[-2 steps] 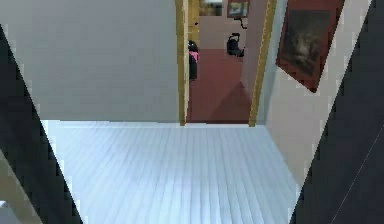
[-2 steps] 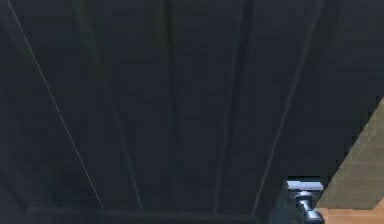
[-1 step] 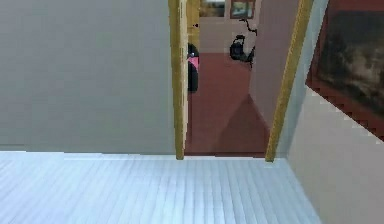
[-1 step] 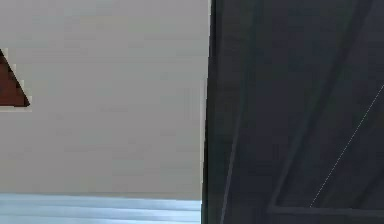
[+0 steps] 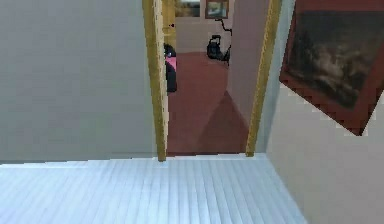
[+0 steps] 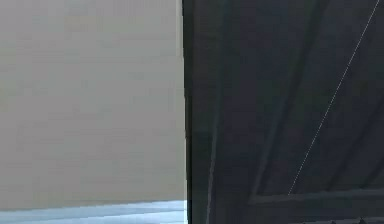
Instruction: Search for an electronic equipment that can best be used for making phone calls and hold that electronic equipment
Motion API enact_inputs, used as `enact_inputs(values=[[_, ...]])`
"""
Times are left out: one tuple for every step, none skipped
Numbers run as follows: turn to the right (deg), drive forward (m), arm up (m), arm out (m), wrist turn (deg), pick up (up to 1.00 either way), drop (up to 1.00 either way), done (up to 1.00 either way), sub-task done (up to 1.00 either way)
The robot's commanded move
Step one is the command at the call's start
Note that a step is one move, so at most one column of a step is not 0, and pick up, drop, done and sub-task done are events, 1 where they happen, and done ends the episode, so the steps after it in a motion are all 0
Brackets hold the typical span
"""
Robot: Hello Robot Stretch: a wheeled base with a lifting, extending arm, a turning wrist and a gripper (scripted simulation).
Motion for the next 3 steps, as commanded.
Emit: enact_inputs(values=[[0.0,1.00,0.00,0.00,0.0,0.00,0.00,0.00,0.00],[3.0,0.00,0.00,0.00,0.0,0.00,0.00,0.00,0.00],[3.0,0.00,0.00,0.00,0.0,0.00,0.00,0.00,0.00]])
